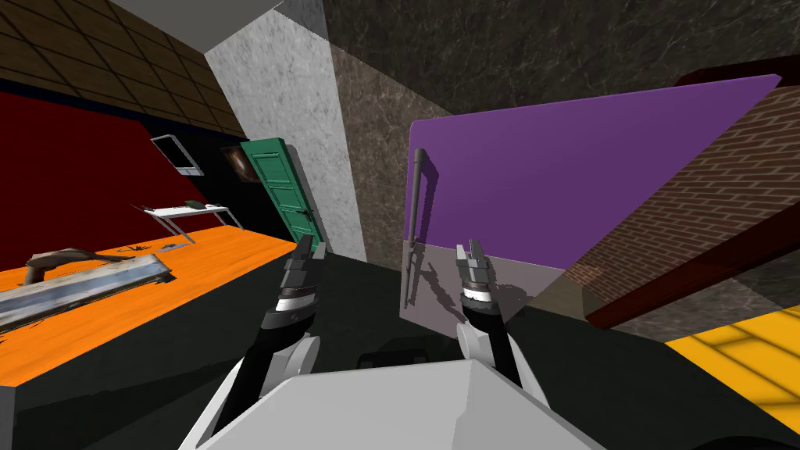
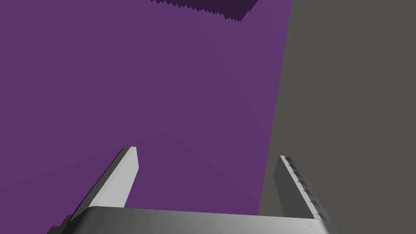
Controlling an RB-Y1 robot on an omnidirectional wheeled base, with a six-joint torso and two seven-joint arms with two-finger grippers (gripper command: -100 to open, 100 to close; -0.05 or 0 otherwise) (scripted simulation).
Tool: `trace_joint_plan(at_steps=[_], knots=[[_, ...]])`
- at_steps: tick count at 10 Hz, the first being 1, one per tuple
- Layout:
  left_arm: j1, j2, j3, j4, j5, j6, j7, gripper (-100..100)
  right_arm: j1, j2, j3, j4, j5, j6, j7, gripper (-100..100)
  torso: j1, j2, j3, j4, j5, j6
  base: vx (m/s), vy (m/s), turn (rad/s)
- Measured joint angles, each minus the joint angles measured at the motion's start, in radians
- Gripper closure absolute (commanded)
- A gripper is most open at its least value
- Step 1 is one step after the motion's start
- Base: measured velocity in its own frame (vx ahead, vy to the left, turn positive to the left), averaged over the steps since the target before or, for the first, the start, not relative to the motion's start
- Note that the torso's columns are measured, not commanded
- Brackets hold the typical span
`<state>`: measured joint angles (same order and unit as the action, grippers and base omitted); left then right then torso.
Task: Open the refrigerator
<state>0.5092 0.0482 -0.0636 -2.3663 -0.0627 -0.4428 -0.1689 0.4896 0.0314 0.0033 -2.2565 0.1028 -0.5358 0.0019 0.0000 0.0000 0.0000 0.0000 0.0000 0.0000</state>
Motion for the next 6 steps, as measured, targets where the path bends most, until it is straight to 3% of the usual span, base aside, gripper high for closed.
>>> trace_joint_plan(at_steps=[2, 6], knots=[[0.000, 0.000, 0.000, 0.000, 0.000, 0.000, 0.000, 0, 0.000, 0.000, 0.000, 0.000, 0.000, 0.000, 0.000, 0, 0.000, 0.104, -0.209, 0.105, 0.000, 0.000, 0.000, 0.000, 0.000], [0.000, 0.000, 0.000, 0.000, 0.000, 0.000, 0.000, 0, 0.000, 0.000, 0.000, 0.000, 0.000, 0.000, 0.000, 0, 0.000, 0.396, -0.792, 0.396, 0.000, 0.000, 0.000, 0.000, 0.000]])
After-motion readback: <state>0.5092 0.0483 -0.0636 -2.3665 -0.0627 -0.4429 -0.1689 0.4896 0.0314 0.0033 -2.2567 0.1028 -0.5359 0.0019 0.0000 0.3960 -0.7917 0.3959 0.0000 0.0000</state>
